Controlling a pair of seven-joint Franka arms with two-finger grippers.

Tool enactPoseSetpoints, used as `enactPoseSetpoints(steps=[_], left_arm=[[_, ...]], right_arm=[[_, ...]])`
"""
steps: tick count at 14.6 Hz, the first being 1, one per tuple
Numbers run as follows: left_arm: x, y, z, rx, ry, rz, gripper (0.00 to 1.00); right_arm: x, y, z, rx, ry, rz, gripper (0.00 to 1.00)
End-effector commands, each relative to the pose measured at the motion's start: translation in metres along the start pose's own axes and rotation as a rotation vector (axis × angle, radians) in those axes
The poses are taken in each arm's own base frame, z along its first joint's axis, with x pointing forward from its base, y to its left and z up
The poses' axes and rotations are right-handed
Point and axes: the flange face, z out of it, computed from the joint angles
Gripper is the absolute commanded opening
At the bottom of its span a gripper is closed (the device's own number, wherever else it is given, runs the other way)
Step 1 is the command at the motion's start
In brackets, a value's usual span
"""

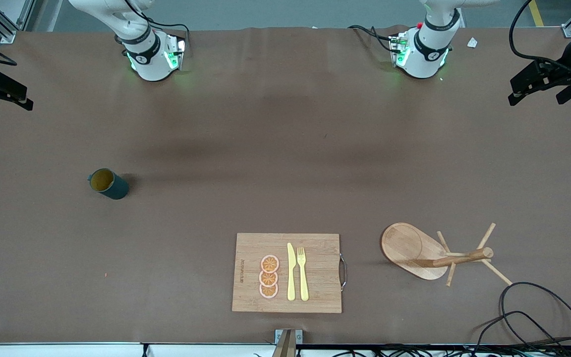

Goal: Pass cup and hang on rack
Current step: 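Move the right gripper toward the teal mug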

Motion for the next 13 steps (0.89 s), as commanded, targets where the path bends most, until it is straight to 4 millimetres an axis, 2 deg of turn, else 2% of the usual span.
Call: enactPoseSetpoints(steps=[1, 6, 9, 12, 13], left_arm=[[0.002, -0.002, -0.005, 0.019, 0.009, 0.008, 1.00], [0.004, -0.003, -0.008, 0.036, 0.018, 0.010, 1.00], [0.004, 0.001, -0.010, 0.072, 0.025, 0.019, 1.00], [0.005, 0.001, -0.006, 0.061, 0.017, 0.012, 1.00], [0.007, 0.001, -0.001, 0.061, 0.006, 0.012, 1.00]], right_arm=[[-0.007, 0.002, -0.001, -0.010, 0.002, 0.005, 1.00], [-0.006, 0.002, -0.001, -0.010, 0.002, 0.005, 1.00], [-0.004, 0.006, -0.020, -0.014, 0.043, 0.029, 1.00], [0.016, 0.011, 0.003, -0.016, 0.001, 0.037, 1.00], [0.025, 0.017, 0.017, -0.012, -0.023, 0.039, 1.00]])
